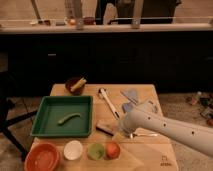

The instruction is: Place eraser in plastic cup

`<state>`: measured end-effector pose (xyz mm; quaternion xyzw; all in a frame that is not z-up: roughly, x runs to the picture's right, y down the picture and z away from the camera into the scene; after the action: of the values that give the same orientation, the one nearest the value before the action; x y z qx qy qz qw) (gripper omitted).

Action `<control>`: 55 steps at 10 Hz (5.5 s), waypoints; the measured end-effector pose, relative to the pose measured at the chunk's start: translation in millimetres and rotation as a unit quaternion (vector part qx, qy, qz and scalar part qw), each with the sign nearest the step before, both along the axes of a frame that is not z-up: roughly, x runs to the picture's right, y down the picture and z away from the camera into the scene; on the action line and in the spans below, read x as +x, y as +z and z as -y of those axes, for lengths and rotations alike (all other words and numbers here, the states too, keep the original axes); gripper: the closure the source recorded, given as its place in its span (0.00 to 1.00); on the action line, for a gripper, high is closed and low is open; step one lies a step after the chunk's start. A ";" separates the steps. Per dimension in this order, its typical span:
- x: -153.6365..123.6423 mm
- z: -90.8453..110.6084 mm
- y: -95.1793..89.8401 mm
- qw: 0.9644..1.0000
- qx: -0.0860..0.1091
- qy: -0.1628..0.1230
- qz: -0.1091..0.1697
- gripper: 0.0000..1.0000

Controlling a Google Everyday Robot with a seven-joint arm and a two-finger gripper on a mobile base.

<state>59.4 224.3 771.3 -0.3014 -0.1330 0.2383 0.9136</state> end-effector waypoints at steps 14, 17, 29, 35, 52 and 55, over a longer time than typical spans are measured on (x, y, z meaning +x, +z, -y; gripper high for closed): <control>-3.1 -5.3 59.8 1.000 -0.006 -0.010 -0.028 0.22; -3.1 -8.6 64.8 0.999 -0.008 -0.012 -0.035 0.49; 27.5 23.3 48.6 0.999 0.019 -0.002 -0.029 1.00; 10.6 71.4 -5.6 0.990 0.095 -0.041 0.095 1.00; -100.3 82.6 -48.9 0.847 0.124 -0.342 0.389 1.00; -120.0 87.8 -55.8 0.797 0.126 -0.401 0.434 1.00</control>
<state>-60.5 136.5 715.6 -0.2815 -0.4118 -0.3238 0.8040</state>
